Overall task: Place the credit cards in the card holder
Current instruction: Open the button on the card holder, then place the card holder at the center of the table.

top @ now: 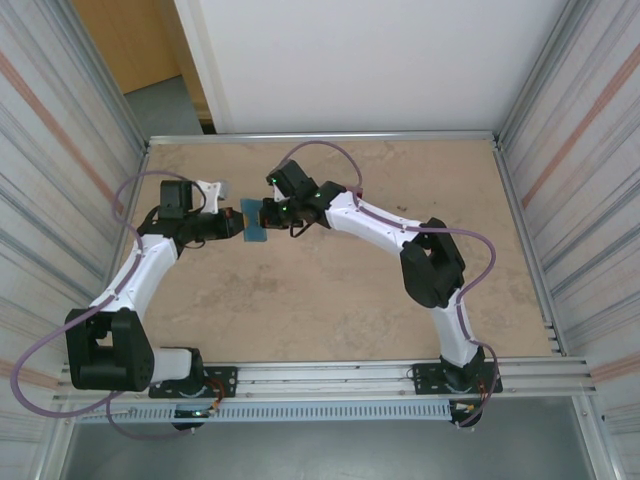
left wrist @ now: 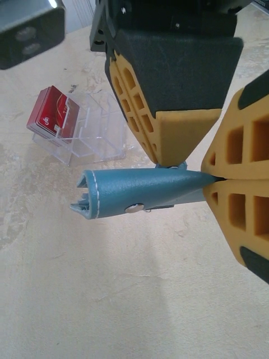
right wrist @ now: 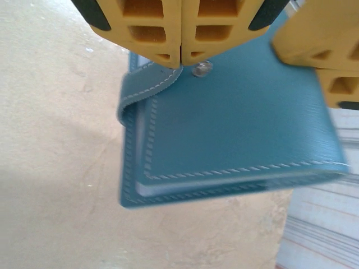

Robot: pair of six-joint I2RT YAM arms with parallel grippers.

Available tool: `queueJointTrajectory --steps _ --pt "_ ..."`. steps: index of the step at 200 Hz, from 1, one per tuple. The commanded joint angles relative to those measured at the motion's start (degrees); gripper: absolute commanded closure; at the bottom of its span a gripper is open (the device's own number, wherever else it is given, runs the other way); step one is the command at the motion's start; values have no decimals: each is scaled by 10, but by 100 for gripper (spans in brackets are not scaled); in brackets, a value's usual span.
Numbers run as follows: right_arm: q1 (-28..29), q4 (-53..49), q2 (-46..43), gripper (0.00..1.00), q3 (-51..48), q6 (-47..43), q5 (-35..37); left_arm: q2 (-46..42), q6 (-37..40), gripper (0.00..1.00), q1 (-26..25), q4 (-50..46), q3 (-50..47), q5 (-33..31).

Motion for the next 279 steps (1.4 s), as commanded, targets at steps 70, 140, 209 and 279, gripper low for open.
queueJointTrajectory --steps 70,140,209,279 --pt "-16 -27 -41 100 -28 -9 16 -7 9 100 5 10 15 16" --pt "-32 -64 -145 49 -115 -46 95 -7 7 100 1 19 8 15" --pt "-53 -101 -269 35 -229 -57 151 7 -79 100 -55 62 -41 31" --pt "-86 -122 -338 30 -294 -49 188 77 -204 100 -161 136 -76 38"
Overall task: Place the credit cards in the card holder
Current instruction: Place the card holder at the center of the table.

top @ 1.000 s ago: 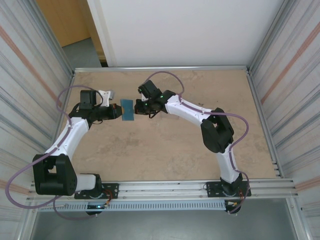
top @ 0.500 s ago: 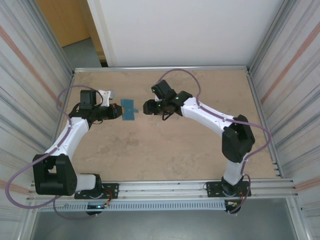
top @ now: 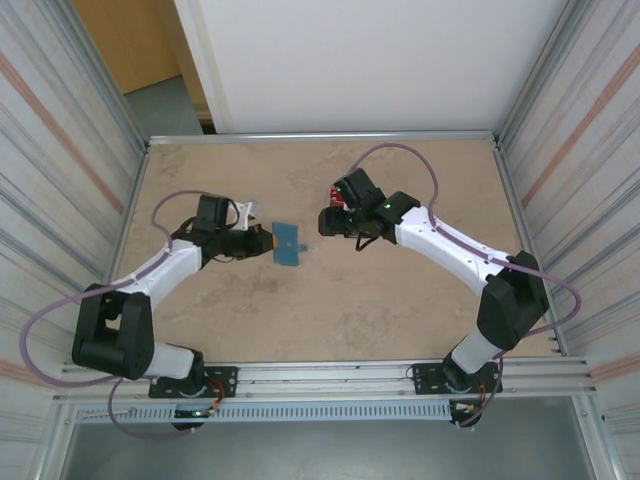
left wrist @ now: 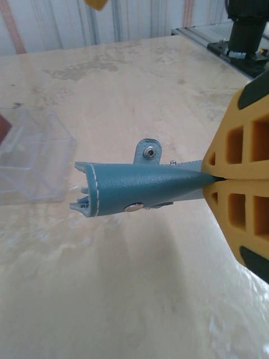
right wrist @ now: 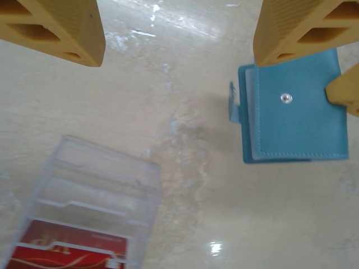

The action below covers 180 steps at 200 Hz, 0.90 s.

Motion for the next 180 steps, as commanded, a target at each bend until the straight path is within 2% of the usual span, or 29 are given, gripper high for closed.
queueJointTrajectory --steps 1,44,88,95,109,127,146,164,180 --pt "-14 -24 -41 30 -18 -1 28 19 -53 100 -35 43 -7 14" --pt "-27 -36 -70 29 -47 5 31 69 -62 100 -78 49 0 3" --pt "-14 -18 -64 35 -69 22 5 102 -23 99 -74 27 13 -25" --pt "-10 -10 -60 37 -73 25 -2 104 -22 94 -72 27 11 -28" --pt "2 -3 -51 41 -71 28 -13 102 -8 79 -70 16 16 -38" --pt "22 7 -38 43 -67 30 -20 93 17 72 -61 -13 32 -58" --pt "35 22 -19 45 -62 29 -34 77 50 54 -54 -32 47 -85" --pt "47 27 3 48 -48 35 -47 56 105 40 -51 -64 72 -106" --pt "57 41 26 52 -37 37 -63 42 149 32 -42 -87 94 -114"
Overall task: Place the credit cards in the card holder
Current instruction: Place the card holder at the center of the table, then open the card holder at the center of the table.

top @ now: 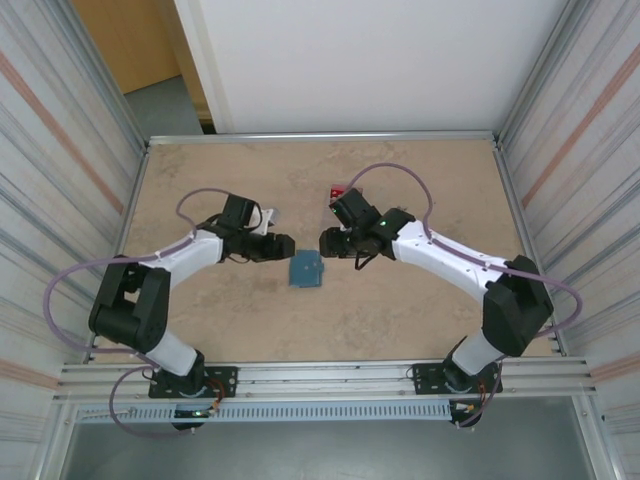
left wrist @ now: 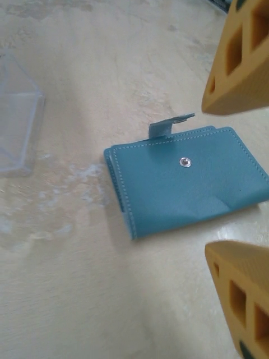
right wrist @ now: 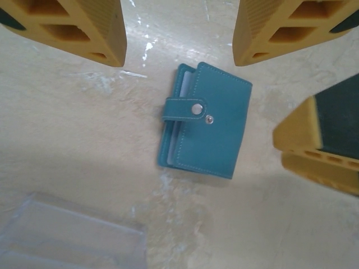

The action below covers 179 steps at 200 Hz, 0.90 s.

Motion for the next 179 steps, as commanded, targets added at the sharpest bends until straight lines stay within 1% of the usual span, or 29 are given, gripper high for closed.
queueJointTrajectory --steps 1,10,25,58,82,96,131,149,179 --pt "12 24 32 53 27 16 -30 -39 91 32 11 -50 43 -32" --pt "16 29 50 56 38 16 -41 -46 105 28 19 -56 51 -38" --pt "22 22 87 61 69 15 -57 -54 109 24 40 -58 56 -44" --pt "37 -9 168 67 144 9 -73 -81 118 17 87 -56 47 -43" --pt "42 -69 230 91 217 -4 -78 -100 133 16 117 -57 40 -26" --pt "41 -77 249 100 230 -5 -80 -107 130 14 134 -56 38 -23" --pt "36 -92 274 100 238 -3 -85 -112 136 8 143 -54 35 -17" --pt "35 -96 276 100 230 -3 -84 -110 145 7 143 -49 32 0" --pt "27 -121 269 100 218 -3 -68 -106 151 7 143 -53 36 1"
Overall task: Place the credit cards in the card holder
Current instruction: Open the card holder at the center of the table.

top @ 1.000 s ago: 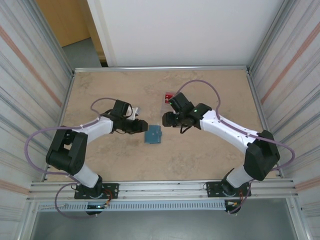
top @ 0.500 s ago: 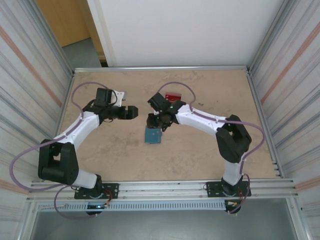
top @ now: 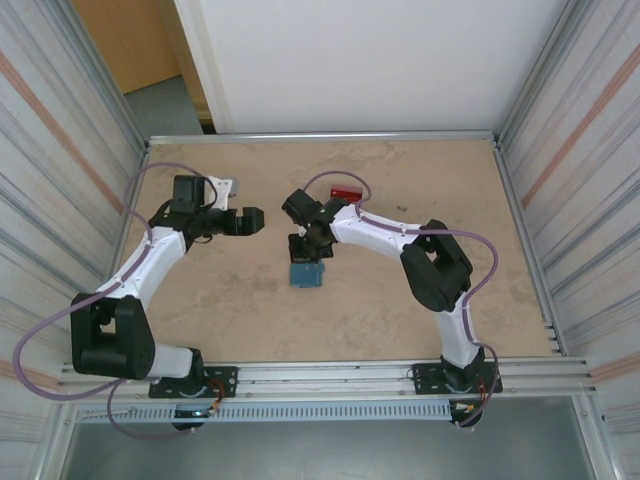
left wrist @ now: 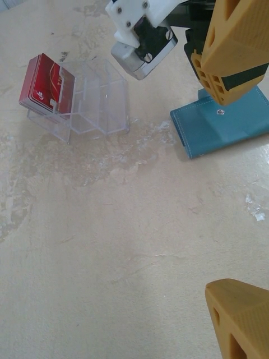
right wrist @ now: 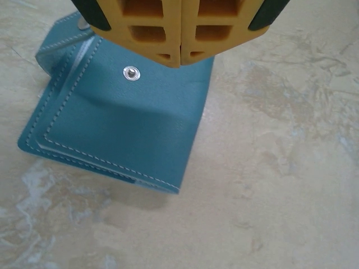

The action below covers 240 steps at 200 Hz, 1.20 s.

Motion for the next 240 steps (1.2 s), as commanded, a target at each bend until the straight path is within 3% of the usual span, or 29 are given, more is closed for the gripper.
queueJointTrajectory --steps 1,112,197,223,232,240 --pt "-8 -40 -3 100 -5 -7 14 -5 20 7 1 -9 -5 16" --pt "-50 -35 -73 100 -98 -7 53 -2 30 8 1 -7 -9 14" --pt "-68 -14 -54 100 -127 -8 38 -7 44 9 0 -27 14 24" --pt "-73 -2 -46 100 -135 -8 37 -11 80 10 -1 -55 42 29" --pt "-75 -2 -43 100 -138 -8 35 -10 100 2 -2 -74 60 24" --pt "-75 1 -42 100 -142 -8 35 -8 111 1 -5 -93 81 1"
